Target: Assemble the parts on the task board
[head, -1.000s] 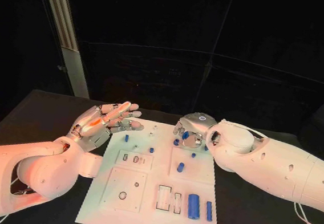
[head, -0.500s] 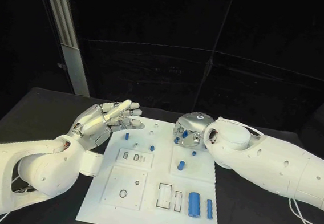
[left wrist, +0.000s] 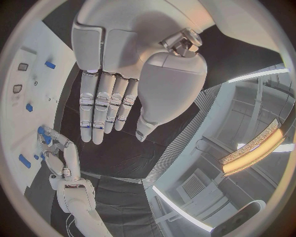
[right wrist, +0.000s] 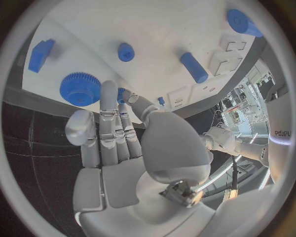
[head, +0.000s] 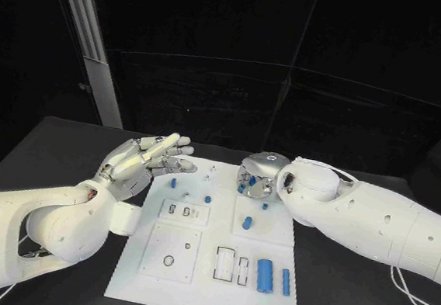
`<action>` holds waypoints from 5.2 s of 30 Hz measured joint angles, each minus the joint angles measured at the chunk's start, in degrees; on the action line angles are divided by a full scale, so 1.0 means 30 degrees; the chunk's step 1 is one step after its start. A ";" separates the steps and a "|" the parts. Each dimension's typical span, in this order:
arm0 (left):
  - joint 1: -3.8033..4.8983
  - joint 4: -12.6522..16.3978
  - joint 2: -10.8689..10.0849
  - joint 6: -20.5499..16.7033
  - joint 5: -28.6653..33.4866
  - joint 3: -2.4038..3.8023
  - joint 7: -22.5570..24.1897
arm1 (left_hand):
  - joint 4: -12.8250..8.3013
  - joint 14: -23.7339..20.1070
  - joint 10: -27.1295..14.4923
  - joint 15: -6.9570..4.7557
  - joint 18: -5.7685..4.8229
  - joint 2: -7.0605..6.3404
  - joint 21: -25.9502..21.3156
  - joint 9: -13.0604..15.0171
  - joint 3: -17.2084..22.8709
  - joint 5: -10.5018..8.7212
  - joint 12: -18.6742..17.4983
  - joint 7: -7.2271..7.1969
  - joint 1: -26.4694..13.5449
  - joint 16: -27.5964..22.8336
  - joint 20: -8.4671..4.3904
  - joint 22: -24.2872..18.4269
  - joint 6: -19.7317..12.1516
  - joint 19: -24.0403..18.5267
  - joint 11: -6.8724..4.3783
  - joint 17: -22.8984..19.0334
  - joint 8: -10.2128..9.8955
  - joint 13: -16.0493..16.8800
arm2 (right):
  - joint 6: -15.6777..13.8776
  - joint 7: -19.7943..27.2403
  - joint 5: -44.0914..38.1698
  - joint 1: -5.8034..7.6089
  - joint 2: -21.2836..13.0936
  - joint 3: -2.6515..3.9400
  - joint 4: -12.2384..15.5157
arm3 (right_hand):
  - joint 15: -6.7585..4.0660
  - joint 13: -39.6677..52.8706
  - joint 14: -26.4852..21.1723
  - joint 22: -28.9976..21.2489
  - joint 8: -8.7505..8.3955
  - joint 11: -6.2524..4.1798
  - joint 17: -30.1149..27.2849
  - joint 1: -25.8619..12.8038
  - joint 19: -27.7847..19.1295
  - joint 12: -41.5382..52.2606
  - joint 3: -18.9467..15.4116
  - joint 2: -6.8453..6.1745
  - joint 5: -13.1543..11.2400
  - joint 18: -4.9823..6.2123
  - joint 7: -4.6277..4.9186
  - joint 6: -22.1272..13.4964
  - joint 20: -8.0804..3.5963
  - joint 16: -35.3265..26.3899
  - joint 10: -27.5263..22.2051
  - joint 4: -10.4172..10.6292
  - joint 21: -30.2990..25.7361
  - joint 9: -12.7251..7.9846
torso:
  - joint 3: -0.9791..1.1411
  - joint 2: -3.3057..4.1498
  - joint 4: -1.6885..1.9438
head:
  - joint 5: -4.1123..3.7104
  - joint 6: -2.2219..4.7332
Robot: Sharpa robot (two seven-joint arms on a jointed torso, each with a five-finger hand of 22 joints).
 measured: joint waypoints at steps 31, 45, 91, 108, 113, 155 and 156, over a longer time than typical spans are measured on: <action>0.0054 -0.0310 0.0007 0.0005 0.0014 -0.0002 -0.0158 | -0.0053 -0.0001 0.0000 0.0000 -0.0004 0.0086 0.0000 0.0002 0.0052 0.0000 -0.0092 -0.0001 0.0087 -0.0072 0.0000 -0.0021 0.0000 -0.0001 0.0000 0.0046 -0.0076 0.0002 | -0.0033 0.0076 0.0402 0.0006 0.0130 -0.0011 -0.0288 | 0.0066 -0.0022 -0.0066 0.1320 0.0169 -0.0159 0.0567 0.0313 0.0480 0.0330 0.2025 0.0453 -0.1120 -0.0297 0.0009 0.0994 0.0002 0.0983 0.0804 0.0891 0.0847 0.0078 | -0.0011 0.0026 -0.0048 | 0.0059 -0.0218; 0.0060 -0.0351 -0.0002 0.0001 0.0017 -0.0005 -0.0185 | -0.0104 -0.0001 0.0000 0.0000 -0.0004 0.0269 0.0000 0.0003 0.0104 0.0000 -0.0092 0.0000 0.0117 -0.0072 0.0000 -0.0042 0.0000 -0.0001 0.0000 0.0078 -0.0076 0.0003 | -0.2656 0.0114 0.0774 0.0241 0.0519 0.0003 -0.0213 | 0.0066 -0.0004 -0.0205 0.1298 0.0164 -0.0100 0.0623 0.0313 0.0479 0.0330 0.2207 0.0451 -0.1286 -0.0296 -0.0003 0.1014 0.0003 0.1067 0.0861 0.1073 0.0847 0.0183 | -0.0027 0.0035 -0.0007 | 0.0156 0.0104; 0.0159 -0.0546 0.0276 0.0050 0.0027 -0.0009 -0.0249 | -0.0158 0.0000 0.0000 0.0000 -0.0005 0.0262 0.0000 0.0004 0.0048 0.0000 -0.0204 0.0000 0.0123 -0.0147 0.0001 -0.0058 -0.0001 -0.0001 0.0000 0.0105 -0.0075 0.0005 | -0.2722 0.0233 0.1101 0.0501 0.4613 0.0009 -0.4477 | 0.0137 -0.0036 -0.0410 0.0993 0.0020 -0.0027 0.0614 0.0127 0.0428 0.0175 0.2413 0.0058 -0.1288 -0.0294 -0.0009 0.0938 0.0050 0.1055 0.0786 0.1279 0.0846 0.0117 | -0.0071 0.0159 0.0016 | 0.0494 0.0161; 0.0218 -0.0574 0.0312 0.0152 0.0028 -0.0009 -0.0304 | -0.0210 -0.0001 0.0000 0.0000 -0.0007 0.0262 0.0000 0.0004 0.0101 0.0000 -0.0204 0.0000 0.0124 -0.0147 0.0001 -0.0055 -0.0001 -0.0001 0.0000 0.0122 -0.0076 0.0005 | -0.2167 0.0163 0.0867 0.0483 0.5422 -0.0003 -0.5463 | 0.0137 -0.0033 -0.0410 0.0928 -0.0015 -0.0028 0.0613 0.0051 0.0399 0.0098 0.2418 -0.0017 -0.1288 -0.0294 -0.0010 0.0932 0.0065 0.1054 0.0786 0.1387 0.0847 0.0104 | -0.0077 0.0167 -0.0011 | 0.0604 0.0055; 0.0224 -0.0588 0.0323 0.0190 0.0028 -0.0009 -0.0331 | -0.0210 -0.0001 0.0000 0.0000 -0.0006 0.0262 0.0000 0.0004 0.0101 0.0000 -0.0204 0.0000 0.0124 -0.0147 0.0001 -0.0055 -0.0001 -0.0001 0.0000 0.0121 -0.0075 0.0005 | -0.2004 0.0160 0.0822 0.0478 0.5489 -0.0007 -0.5551 | 0.0137 -0.0033 -0.0409 0.0859 -0.0018 -0.0029 0.0611 0.0052 0.0335 0.0098 0.2418 -0.0017 -0.1288 -0.0293 -0.0011 0.0930 0.0001 0.1054 0.0786 0.1387 0.0847 0.0083 | -0.0077 0.0167 -0.0013 | 0.0613 0.0033; 0.0243 -0.0711 0.0477 0.0453 0.0031 -0.0008 -0.0579 | -0.0210 -0.0001 0.0000 0.0000 -0.0006 0.0262 0.0000 0.0005 0.0101 0.0000 -0.0204 0.0000 0.0124 -0.0222 0.0001 -0.0082 -0.0001 -0.0001 0.0000 0.0134 -0.0149 0.0005 | -0.1534 -0.0014 0.0315 0.0421 0.6047 -0.0015 -0.6174 | 0.0306 -0.0070 -0.0924 -0.1004 -0.0175 0.0235 0.0491 -0.0202 -0.1009 -0.0422 0.2310 -0.0720 -0.1365 -0.0291 0.0314 0.0065 0.0180 0.0821 -0.0197 0.1816 -0.0129 -0.0053 | -0.0099 0.0178 -0.0048 | 0.0610 -0.0103; 0.0243 -0.0715 0.0477 0.0457 0.0031 -0.0008 -0.0587 | -0.0209 -0.0001 0.0000 0.0000 -0.0006 0.0262 0.0000 0.0005 0.0101 0.0000 -0.0204 0.0000 0.0124 -0.0222 0.0001 -0.0082 0.0000 -0.0001 0.0000 0.0134 -0.0149 0.0005 | -0.1544 -0.0014 0.0311 0.0420 0.6047 -0.0015 -0.6174 | 0.0375 -0.0069 -0.0993 -0.1358 -0.0180 0.0275 0.0445 -0.0253 -0.1236 -0.0477 0.2202 -0.0883 -0.1469 -0.0291 0.0340 -0.0245 0.0228 0.0717 -0.0428 0.1925 -0.0326 -0.0115 | -0.0099 0.0178 -0.0049 | 0.0610 -0.0103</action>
